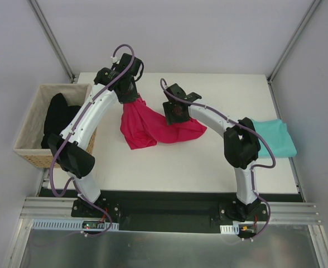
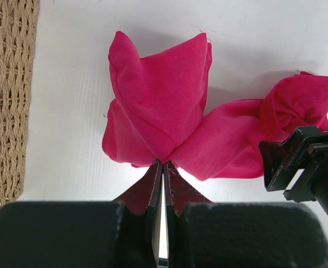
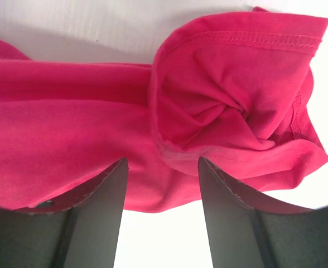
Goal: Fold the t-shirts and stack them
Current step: Flatten out the tshirt
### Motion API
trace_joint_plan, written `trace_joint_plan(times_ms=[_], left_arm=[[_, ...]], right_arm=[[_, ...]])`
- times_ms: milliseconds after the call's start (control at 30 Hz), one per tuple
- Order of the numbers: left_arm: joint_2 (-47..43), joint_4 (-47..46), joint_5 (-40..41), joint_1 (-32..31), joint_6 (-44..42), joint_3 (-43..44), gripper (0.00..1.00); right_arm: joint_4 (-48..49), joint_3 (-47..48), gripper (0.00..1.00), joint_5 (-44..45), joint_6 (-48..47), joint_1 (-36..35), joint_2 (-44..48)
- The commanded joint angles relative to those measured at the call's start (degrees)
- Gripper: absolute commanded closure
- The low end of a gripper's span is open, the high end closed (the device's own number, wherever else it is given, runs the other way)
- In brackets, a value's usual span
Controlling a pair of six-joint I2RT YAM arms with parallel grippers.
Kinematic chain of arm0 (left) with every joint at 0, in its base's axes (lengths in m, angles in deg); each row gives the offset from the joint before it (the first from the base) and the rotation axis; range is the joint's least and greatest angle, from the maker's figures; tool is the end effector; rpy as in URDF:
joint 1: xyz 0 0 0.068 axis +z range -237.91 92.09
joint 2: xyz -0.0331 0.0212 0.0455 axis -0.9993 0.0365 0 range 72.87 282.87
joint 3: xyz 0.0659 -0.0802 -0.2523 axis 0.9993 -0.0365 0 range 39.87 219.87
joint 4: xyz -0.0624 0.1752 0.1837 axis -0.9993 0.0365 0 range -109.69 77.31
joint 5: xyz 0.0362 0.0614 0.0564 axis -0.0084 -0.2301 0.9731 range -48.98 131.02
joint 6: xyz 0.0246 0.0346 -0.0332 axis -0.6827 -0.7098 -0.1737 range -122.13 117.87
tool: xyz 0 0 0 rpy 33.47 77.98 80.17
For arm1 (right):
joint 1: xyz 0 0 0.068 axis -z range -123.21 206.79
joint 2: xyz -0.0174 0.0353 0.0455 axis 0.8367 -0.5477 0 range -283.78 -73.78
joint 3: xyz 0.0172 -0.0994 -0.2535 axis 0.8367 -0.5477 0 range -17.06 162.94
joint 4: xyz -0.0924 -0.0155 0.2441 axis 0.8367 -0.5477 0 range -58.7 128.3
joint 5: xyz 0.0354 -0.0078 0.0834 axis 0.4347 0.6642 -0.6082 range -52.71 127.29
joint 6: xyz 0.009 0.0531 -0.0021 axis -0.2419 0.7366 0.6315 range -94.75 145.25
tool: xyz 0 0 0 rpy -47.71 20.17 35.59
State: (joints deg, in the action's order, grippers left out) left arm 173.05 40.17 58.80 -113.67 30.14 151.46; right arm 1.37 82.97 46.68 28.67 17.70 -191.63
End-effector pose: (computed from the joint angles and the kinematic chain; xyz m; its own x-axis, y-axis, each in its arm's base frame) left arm 0.3347 -0.1495 0.3999 -0.6934 -0.2299 -0.6829 -0.1641 0.9732 -0.1609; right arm 0.3592 0.2843 0.2400 -0.6654 -0.4649 -0.5840 -0.5103 0.8543 -0.0987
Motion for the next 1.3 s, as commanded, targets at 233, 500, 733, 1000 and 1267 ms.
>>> trace_joint_plan(times_ms=[233,500,733,1000,1267], left_arm=[[-1.04,-0.27,-0.55,0.97,-0.63,-0.67,1.0],[-0.95,-0.27,-0.73,1.06,-0.28,-0.67,1.0],[-0.78,-0.18,-0.82,1.15,-0.1,-0.58,1.0],[-0.86,-0.35,-0.82,1.32,-0.02,-0.76,1.0],[-1.13,-0.27,-0.99,1.32,0.6,-0.94,1.0]], right_arm=[[2.83,-0.98,0.46,-0.25,0.62,3.93,0.77],[2.91,0.34,0.46,-1.48,0.45,5.16,-0.72],[2.74,1.22,0.46,-3.14,1.24,5.08,-1.69],[2.91,1.48,0.83,-4.29,1.85,4.99,-2.39],[0.37,4.99,0.99,-1.66,-0.07,5.78,-0.73]])
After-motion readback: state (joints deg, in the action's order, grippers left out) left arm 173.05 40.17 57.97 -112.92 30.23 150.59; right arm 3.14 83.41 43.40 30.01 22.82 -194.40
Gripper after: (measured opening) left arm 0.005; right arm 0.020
